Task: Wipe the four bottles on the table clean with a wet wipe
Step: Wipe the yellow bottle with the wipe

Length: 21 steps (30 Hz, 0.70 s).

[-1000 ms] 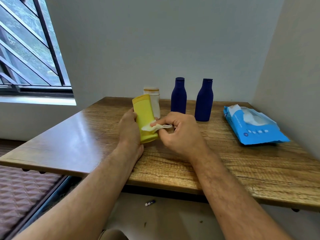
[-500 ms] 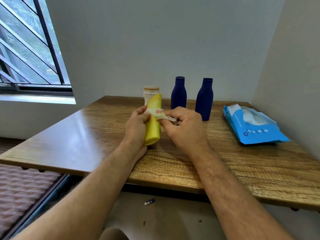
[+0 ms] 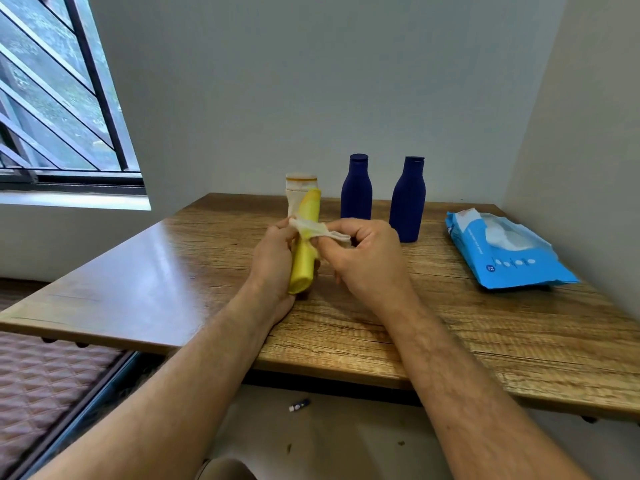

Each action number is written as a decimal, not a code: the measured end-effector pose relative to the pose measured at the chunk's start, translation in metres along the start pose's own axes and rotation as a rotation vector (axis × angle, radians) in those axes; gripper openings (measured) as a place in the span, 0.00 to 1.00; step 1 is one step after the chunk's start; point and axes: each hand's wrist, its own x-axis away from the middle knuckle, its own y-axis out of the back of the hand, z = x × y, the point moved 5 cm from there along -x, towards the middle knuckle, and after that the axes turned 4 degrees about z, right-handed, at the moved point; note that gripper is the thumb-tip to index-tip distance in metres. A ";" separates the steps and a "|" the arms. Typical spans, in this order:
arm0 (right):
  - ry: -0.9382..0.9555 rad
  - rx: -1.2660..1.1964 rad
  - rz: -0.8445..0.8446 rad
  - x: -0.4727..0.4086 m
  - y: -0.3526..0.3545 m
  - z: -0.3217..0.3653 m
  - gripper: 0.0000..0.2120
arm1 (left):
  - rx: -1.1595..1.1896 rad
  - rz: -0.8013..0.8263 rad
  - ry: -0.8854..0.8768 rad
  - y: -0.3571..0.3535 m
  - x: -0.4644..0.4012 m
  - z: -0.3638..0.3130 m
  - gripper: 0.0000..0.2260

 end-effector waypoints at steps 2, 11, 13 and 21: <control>0.017 0.086 -0.121 -0.002 0.006 -0.002 0.07 | -0.049 0.092 0.006 -0.007 0.006 -0.002 0.17; 0.066 0.131 -0.121 -0.001 0.009 0.000 0.06 | 0.037 0.365 0.039 -0.021 0.022 -0.006 0.16; 0.050 0.027 -0.020 0.002 0.003 0.002 0.06 | 0.136 0.410 0.032 -0.023 0.023 -0.007 0.15; 0.077 0.107 -0.326 0.003 0.022 0.005 0.08 | 0.189 0.411 0.042 -0.022 0.016 -0.002 0.26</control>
